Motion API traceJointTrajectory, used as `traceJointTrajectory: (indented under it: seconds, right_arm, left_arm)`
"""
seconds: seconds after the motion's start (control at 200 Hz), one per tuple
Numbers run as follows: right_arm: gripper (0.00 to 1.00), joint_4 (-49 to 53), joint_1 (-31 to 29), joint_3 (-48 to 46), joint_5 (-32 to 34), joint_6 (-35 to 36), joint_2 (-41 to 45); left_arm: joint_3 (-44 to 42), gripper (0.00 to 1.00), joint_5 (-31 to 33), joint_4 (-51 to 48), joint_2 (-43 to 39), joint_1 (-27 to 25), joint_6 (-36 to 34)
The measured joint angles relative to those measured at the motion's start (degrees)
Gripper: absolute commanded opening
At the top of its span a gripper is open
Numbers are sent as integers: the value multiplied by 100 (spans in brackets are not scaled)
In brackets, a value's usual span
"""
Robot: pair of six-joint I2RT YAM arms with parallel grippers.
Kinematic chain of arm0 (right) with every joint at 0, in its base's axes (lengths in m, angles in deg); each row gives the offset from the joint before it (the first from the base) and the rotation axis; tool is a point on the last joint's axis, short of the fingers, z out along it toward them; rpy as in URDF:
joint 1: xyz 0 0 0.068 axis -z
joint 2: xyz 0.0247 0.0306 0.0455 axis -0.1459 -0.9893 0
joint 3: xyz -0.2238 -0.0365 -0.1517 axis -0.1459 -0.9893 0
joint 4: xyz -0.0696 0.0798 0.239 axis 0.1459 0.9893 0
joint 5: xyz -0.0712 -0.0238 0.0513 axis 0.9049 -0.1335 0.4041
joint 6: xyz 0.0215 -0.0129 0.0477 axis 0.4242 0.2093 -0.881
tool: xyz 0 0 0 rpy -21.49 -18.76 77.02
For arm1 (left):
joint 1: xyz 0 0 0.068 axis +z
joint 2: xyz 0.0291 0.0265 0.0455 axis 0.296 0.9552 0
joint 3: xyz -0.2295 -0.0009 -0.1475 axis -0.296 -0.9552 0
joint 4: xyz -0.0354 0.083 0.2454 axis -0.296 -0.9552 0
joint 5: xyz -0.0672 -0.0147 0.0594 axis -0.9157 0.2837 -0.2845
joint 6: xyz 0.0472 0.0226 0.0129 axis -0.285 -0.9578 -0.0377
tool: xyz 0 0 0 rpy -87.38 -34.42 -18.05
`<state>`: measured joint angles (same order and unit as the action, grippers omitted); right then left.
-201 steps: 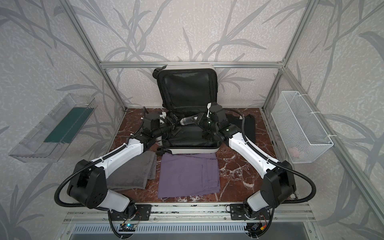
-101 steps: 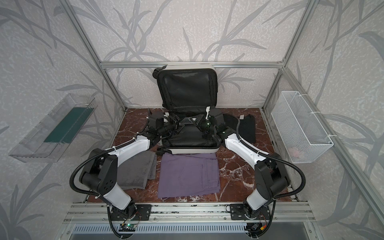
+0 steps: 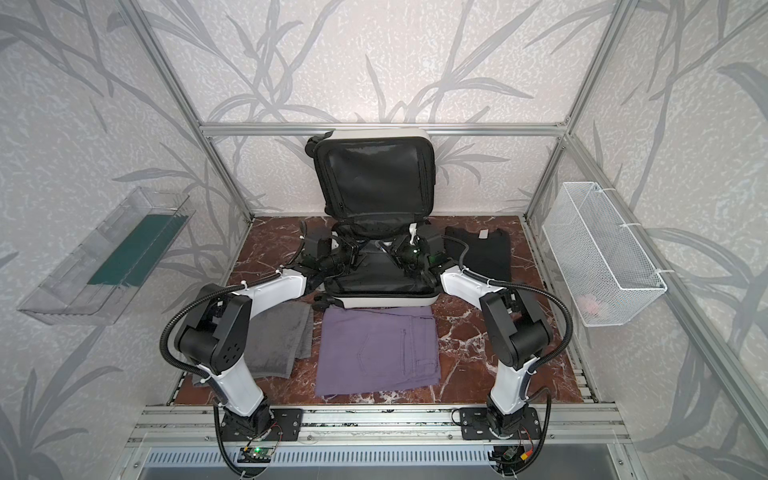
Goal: Pack the luggage
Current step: 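Lower the clear bottle into the suitcase and open the right gripper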
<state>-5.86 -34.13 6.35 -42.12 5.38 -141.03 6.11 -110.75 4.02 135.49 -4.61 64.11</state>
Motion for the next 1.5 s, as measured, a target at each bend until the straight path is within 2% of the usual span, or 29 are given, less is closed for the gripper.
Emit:
traceJointTrajectory:
  seconds: [0.251, 0.376, 0.446, 0.581, 0.702, 0.807, 0.947, 1.193, 1.338, 1.498]
  right_arm:
    - [22, -72, 125, 0, -52, -304, -1029]
    - [25, -212, 164, 175, -101, -382, -1215]
    - [35, -175, 166, 330, -98, -380, -1320]
    - [67, 15, 170, 614, -85, -341, -1486]
    - [82, 334, 184, 754, -52, -236, -1499]
    - [91, 737, 199, 929, 7, -74, -1499]
    - [92, 1554, 280, 1300, 160, 249, -1497]
    - [85, 2820, 356, 1709, 396, 1036, -1145]
    - [82, 3475, 225, 1851, 605, 1617, -557]
    - [81, 4192, -227, 2437, 896, 2398, -111]
  left_arm:
    - [0, 60, 50, 48, 129, -74, -256]
    - [0, 60, 72, 26, 291, -74, -302]
    - [0, 60, 87, 0, 341, -85, -345]
    - [0, 60, 109, -33, 348, -87, -417]
    - [2, 61, 114, -85, 348, -94, -501]
    - [33, 61, 133, -216, 348, -96, -601]
    - [219, 62, 142, -413, 348, -96, -774]
    - [791, 66, 105, -1099, 140, -57, -1429]
    - [975, 69, 111, -1624, -468, 68, -1908]
    - [975, 72, 291, -2050, -1394, 400, -2350]
